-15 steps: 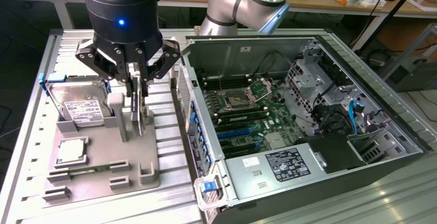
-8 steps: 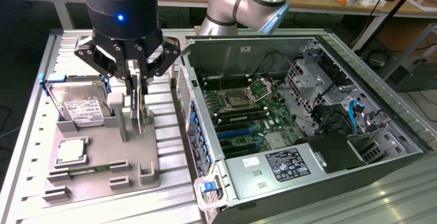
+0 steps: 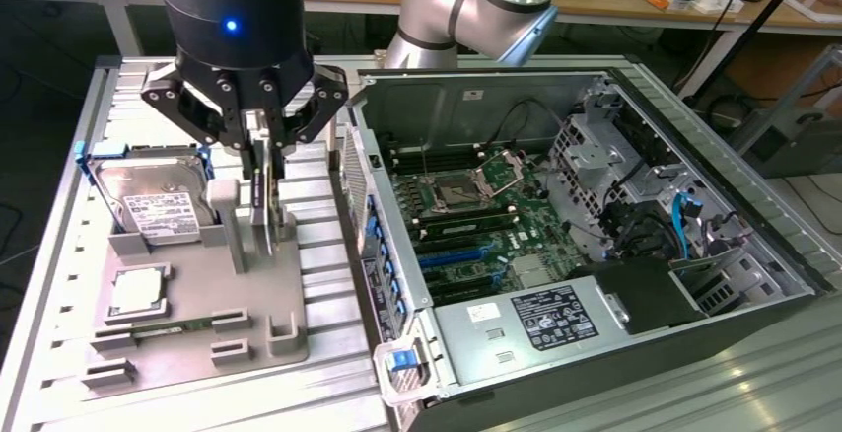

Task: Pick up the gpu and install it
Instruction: 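Pick up the gpu and move the gpu toward the slot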

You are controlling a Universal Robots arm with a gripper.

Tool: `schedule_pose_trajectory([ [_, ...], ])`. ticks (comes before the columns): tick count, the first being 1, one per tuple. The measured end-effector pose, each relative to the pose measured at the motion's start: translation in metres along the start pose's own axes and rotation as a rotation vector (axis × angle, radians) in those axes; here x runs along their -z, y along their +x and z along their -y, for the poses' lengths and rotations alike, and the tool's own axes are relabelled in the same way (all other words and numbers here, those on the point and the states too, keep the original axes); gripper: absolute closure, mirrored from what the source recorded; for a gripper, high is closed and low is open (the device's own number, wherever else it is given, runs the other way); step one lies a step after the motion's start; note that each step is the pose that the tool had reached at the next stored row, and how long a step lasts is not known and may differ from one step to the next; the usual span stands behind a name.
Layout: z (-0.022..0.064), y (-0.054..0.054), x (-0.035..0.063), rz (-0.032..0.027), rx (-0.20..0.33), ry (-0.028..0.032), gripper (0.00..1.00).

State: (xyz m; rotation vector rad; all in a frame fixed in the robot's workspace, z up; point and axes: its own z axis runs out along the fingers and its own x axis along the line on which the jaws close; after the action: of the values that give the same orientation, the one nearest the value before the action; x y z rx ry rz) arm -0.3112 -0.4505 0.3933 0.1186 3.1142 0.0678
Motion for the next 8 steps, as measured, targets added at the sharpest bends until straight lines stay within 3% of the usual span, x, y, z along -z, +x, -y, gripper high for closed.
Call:
schedule_pose_trajectory([
  [8,-0.0004,-0.0002,0.0080,0.0000,0.000,0.0000,0.73],
])
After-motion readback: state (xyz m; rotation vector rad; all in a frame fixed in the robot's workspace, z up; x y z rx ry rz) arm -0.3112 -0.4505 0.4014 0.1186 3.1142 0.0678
